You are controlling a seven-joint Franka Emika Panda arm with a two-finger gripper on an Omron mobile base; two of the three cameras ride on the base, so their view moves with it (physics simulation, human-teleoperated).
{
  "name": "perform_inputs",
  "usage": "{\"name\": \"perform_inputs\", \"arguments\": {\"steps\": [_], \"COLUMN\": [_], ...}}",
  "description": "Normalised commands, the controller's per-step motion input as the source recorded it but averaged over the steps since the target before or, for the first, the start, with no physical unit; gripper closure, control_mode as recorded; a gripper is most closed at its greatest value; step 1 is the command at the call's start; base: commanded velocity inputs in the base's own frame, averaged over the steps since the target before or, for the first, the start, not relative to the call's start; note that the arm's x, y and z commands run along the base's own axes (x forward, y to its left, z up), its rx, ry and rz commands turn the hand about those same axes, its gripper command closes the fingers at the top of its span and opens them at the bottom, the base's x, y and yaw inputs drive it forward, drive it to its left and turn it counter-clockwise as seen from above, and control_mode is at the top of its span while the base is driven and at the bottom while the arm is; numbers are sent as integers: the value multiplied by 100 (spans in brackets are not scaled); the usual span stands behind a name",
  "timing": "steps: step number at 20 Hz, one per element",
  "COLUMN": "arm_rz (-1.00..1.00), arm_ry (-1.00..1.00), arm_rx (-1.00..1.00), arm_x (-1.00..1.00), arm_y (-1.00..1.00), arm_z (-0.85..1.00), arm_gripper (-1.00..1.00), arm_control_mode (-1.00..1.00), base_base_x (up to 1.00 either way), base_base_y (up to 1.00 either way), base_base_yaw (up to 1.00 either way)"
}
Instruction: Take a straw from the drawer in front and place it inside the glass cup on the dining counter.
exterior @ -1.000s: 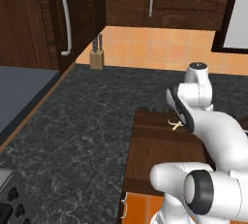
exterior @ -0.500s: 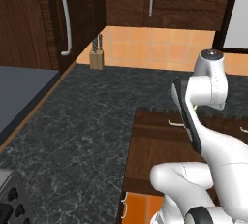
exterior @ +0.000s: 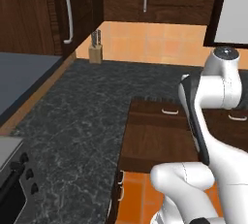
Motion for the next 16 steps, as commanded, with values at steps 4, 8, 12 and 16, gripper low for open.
{"name": "perform_inputs", "arguments": {"steps": [4,8,12,16], "arm_rz": [0,0,0,0], "arm_ry": [0,0,0,0], "arm_rx": [0,0,0,0], "arm_x": [0,0,0,0], "arm_y": [0,0,0,0], "arm_z": [0,0,0,0], "arm_gripper": [100,100,100,100], "arm_control_mode": [100,100,100,100], "base_base_x": [-97,-9,0,0], "base_base_y": [-60,-53,-51,-60], "base_base_yaw": [-26,-78,-85,-83]}}
